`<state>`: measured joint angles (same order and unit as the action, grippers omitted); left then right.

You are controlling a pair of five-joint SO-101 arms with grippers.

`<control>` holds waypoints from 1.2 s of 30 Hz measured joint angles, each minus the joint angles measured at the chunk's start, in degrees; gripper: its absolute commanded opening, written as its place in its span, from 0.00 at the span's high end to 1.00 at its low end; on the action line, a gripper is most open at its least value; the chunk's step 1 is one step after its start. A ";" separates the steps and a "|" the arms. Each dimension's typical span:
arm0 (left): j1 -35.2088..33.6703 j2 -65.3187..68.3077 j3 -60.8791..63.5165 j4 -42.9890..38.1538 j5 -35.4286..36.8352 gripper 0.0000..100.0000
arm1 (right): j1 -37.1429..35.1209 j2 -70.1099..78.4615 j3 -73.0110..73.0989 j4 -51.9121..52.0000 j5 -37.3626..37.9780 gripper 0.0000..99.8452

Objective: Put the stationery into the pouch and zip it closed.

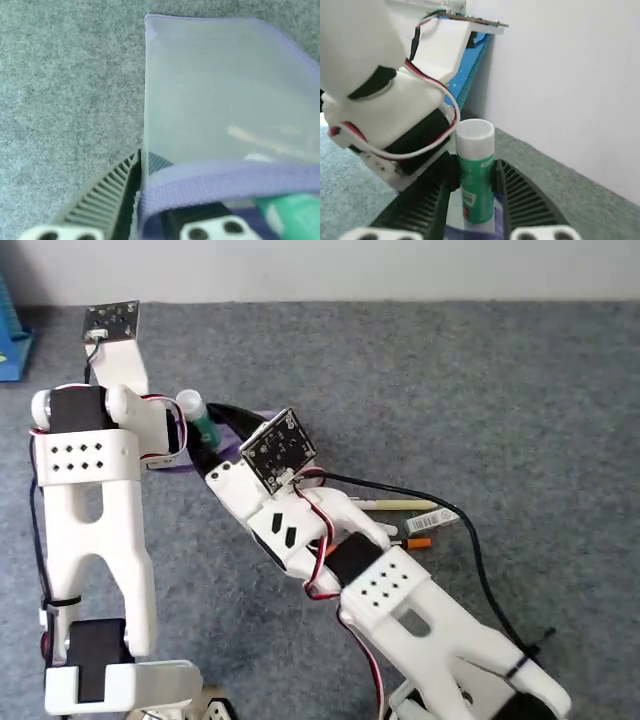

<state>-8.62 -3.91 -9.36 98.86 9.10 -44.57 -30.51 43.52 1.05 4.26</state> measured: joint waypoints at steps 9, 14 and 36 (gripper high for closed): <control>-0.09 0.00 0.00 0.00 0.00 0.99 | 1.93 -12.66 0.00 15.38 0.00 0.82; -0.09 0.00 0.00 0.00 0.00 0.99 | 6.07 -17.76 0.00 20.75 -0.35 0.82; -0.26 -13.80 0.09 0.09 0.18 0.99 | 35.34 -23.03 0.00 42.46 -23.74 0.82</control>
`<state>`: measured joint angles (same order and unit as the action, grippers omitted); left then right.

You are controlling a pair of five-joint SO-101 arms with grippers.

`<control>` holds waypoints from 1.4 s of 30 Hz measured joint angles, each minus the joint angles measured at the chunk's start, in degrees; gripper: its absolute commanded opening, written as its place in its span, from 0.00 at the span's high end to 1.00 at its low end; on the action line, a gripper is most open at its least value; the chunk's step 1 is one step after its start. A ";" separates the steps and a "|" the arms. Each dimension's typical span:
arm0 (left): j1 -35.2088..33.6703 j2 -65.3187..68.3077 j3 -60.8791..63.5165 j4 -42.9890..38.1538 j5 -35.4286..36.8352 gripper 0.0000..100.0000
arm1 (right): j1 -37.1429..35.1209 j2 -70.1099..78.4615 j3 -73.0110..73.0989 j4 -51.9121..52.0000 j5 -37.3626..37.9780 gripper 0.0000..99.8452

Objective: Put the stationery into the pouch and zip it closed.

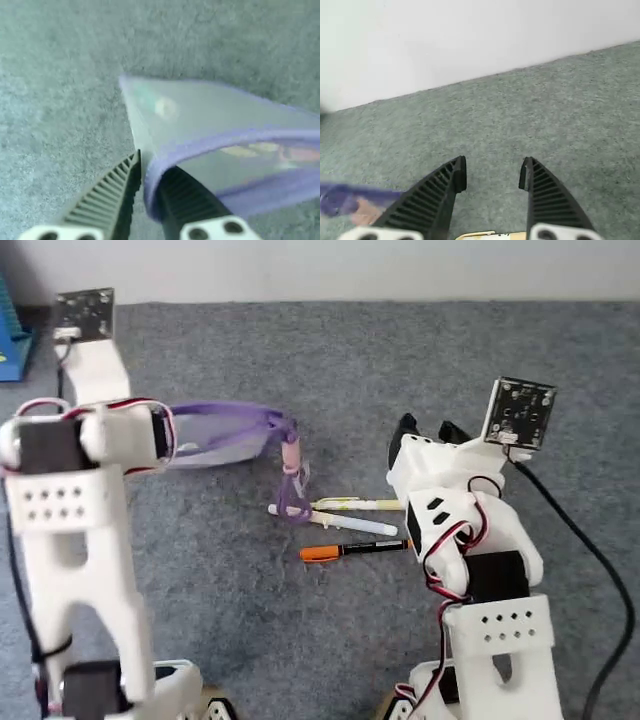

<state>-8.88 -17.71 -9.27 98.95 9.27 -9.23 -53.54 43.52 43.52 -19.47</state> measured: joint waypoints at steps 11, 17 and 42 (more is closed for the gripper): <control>-0.18 -1.05 2.99 0.00 0.18 0.99 | 0.00 0.00 0.00 0.00 0.00 0.82; -2.64 4.75 2.90 0.00 0.18 0.99 | 0.00 0.09 1.23 0.00 0.00 0.82; -3.25 8.18 2.99 0.00 0.18 0.99 | 3.78 67.87 -49.85 43.69 7.65 0.81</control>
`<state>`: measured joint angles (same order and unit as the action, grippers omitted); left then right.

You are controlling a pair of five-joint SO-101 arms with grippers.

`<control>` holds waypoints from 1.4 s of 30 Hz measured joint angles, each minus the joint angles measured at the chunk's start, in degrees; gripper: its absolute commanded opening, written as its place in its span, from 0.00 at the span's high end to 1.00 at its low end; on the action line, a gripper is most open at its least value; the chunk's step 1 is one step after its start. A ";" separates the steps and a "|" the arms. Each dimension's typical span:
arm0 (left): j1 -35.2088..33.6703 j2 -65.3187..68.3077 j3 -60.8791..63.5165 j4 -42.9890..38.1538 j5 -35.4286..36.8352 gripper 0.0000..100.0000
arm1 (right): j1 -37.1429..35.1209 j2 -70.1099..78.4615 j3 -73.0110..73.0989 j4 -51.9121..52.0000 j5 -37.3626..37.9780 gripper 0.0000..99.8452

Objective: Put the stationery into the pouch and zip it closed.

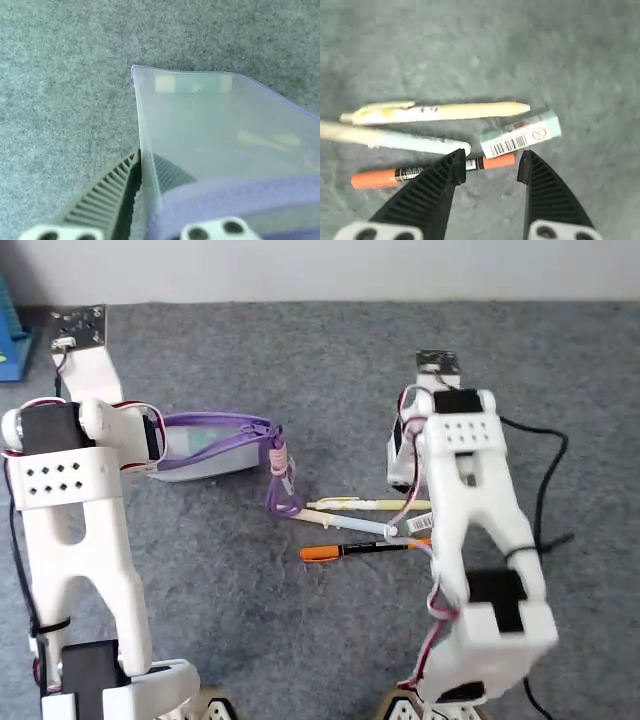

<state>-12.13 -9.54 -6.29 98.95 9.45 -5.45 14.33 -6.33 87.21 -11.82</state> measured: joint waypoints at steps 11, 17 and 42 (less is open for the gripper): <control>0.00 0.00 0.00 0.00 0.00 0.99 | 3.08 19.43 -15.91 11.69 -17.67 0.82; 0.00 0.00 0.00 0.00 0.00 0.99 | 4.66 21.98 -16.79 11.69 -18.11 0.82; 0.00 0.00 0.00 0.00 0.00 0.99 | 7.82 28.22 -18.64 1.58 -18.37 0.99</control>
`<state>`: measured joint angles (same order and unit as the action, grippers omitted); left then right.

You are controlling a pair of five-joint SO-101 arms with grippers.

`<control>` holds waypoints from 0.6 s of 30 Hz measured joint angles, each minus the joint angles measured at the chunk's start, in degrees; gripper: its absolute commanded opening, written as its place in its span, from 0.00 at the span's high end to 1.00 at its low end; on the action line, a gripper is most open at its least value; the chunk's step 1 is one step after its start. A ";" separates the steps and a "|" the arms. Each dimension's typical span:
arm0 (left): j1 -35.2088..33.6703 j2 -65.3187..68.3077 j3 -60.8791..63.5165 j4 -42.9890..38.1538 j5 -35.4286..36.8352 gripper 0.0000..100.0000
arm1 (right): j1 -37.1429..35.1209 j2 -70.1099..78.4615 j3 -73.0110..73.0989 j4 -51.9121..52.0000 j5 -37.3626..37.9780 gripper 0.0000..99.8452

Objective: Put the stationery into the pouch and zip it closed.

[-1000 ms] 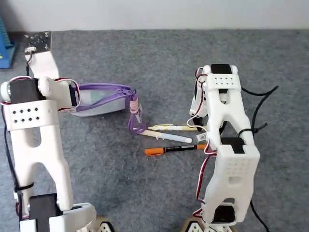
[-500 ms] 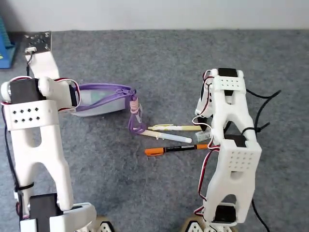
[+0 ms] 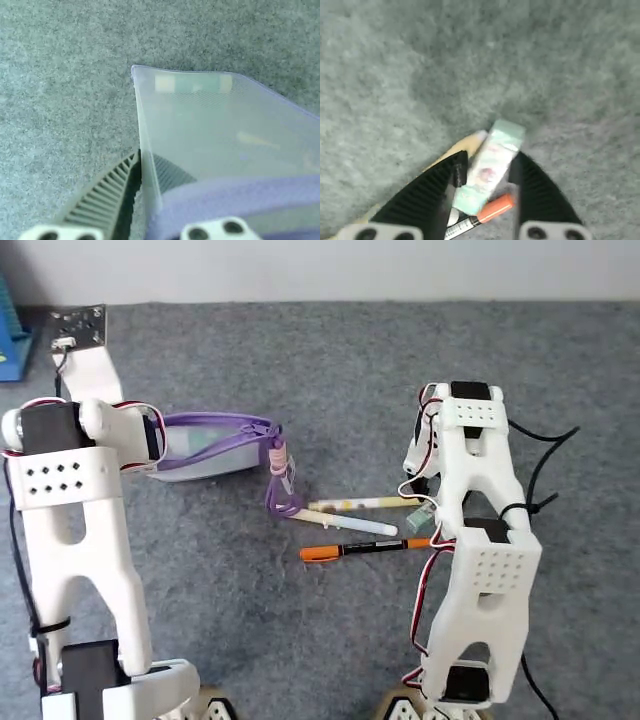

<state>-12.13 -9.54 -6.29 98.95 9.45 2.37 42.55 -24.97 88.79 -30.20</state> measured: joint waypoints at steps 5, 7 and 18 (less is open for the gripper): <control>0.00 0.09 0.00 0.00 0.00 0.99 | 1.23 0.00 0.18 0.26 0.00 0.99; 0.00 0.26 0.00 0.00 0.00 0.99 | 1.23 -0.70 0.26 1.05 0.00 0.99; 0.00 0.26 0.00 0.00 0.00 0.99 | -4.31 -17.23 0.53 10.29 3.43 0.99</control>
<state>-12.13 -9.27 -6.29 98.95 9.45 -1.93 25.32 -24.44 99.08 -26.77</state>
